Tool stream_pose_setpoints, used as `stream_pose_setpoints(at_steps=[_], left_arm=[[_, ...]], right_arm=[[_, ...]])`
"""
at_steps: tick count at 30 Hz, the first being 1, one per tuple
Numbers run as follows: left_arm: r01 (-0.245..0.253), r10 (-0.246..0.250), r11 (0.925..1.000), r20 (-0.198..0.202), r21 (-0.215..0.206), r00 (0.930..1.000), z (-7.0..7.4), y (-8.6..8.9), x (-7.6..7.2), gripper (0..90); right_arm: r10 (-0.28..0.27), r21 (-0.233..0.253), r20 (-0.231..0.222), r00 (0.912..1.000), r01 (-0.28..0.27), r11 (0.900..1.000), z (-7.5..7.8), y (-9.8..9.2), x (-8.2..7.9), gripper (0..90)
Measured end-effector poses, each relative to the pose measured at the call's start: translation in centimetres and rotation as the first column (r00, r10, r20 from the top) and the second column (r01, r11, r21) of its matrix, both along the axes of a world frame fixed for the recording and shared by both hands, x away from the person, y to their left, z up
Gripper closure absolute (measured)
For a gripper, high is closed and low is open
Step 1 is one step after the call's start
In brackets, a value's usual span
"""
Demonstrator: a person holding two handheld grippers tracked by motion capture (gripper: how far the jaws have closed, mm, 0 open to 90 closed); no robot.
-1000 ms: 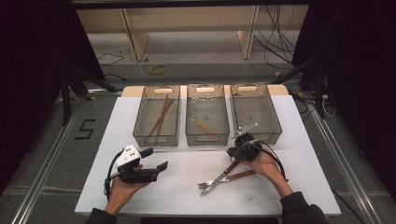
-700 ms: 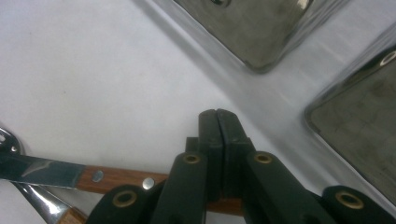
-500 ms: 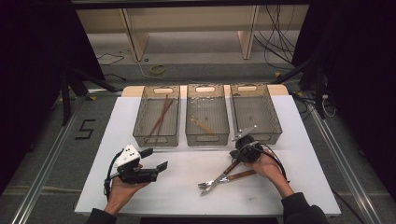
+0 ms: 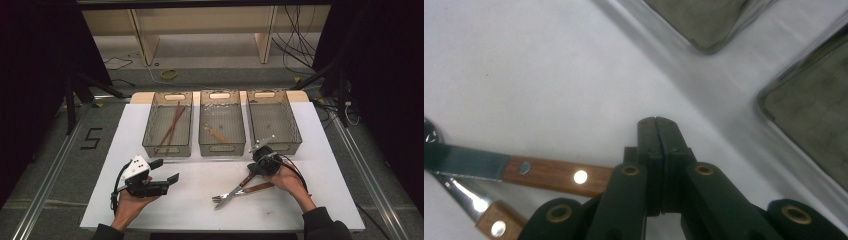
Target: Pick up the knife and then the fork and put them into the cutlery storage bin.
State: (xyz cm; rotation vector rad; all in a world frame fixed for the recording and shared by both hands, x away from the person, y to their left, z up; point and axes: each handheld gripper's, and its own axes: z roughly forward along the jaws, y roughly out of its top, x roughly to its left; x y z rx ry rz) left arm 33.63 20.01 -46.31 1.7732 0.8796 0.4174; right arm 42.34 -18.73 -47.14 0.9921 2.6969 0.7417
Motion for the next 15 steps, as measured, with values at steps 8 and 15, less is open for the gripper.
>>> stream_pose_setpoints(at_steps=[8, 15], left_arm=[[0.001, -0.001, 1.0, 0.002, 0.004, 1.0, 0.0, 0.0, 0.0, 18.6], [0.002, -0.002, 1.0, 0.003, 0.007, 1.0, 0.0, -0.1, -0.1, 18.7]], right_arm=[[-0.01, -0.021, -0.036, 0.9993, 0.009, 1.0, 0.2, -0.6, -1.1, 90.0], [-0.02, -0.034, -0.061, 0.9979, 0.018, 0.999, 0.4, -1.5, -2.7, 90.0]])
